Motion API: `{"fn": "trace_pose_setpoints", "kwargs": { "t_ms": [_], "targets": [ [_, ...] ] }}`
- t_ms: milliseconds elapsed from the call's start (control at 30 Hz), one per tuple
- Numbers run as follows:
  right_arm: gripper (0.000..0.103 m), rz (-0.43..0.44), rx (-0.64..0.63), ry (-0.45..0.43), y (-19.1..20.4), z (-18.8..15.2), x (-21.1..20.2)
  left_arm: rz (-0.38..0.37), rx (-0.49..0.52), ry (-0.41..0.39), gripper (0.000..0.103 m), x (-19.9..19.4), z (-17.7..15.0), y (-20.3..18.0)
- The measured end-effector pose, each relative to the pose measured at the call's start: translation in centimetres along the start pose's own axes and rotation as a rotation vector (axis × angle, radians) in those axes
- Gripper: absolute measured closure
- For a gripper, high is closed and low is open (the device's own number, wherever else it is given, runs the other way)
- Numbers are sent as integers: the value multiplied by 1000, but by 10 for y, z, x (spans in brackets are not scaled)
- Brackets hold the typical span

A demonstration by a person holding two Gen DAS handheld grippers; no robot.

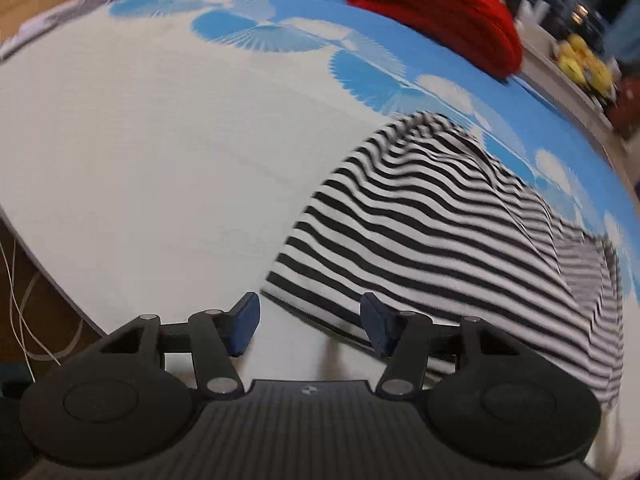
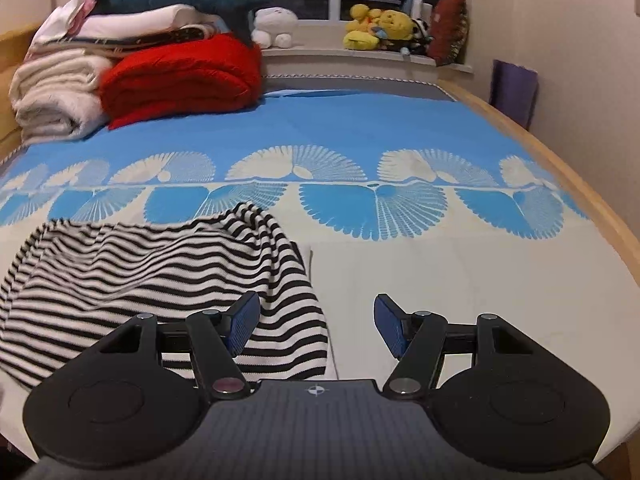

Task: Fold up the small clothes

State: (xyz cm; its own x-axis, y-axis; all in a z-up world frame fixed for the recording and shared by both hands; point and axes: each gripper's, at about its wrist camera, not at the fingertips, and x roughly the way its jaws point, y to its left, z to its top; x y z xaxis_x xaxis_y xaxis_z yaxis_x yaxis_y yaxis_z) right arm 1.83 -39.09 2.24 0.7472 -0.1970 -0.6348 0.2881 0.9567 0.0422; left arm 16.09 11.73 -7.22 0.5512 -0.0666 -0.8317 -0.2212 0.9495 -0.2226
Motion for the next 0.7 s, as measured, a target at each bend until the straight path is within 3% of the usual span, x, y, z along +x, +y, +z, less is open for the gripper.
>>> {"fn": "trace_pose_setpoints", "kwargs": {
  "t_ms": [167,333,567,633,667,700],
  "targets": [
    [38,1,103,22,-15,2,4,-50,-196,98,42,21,5,24],
    [38,-23,129,48,-17,1,10,-60,-219,137,42,35,3,23],
    [38,-37,122,55,-17,-1,10,-49,-193,125,42,46,4,14],
    [38,-41,125,57,-19,-1,10,-38,-155,112,70,47,5,9],
    [38,-43,127,59,-19,-1,10,-40,-143,118,95,49,5,8],
    [38,-44,132,60,-20,-1,10,-40,-144,116,98,49,4,8]
  ]
}}
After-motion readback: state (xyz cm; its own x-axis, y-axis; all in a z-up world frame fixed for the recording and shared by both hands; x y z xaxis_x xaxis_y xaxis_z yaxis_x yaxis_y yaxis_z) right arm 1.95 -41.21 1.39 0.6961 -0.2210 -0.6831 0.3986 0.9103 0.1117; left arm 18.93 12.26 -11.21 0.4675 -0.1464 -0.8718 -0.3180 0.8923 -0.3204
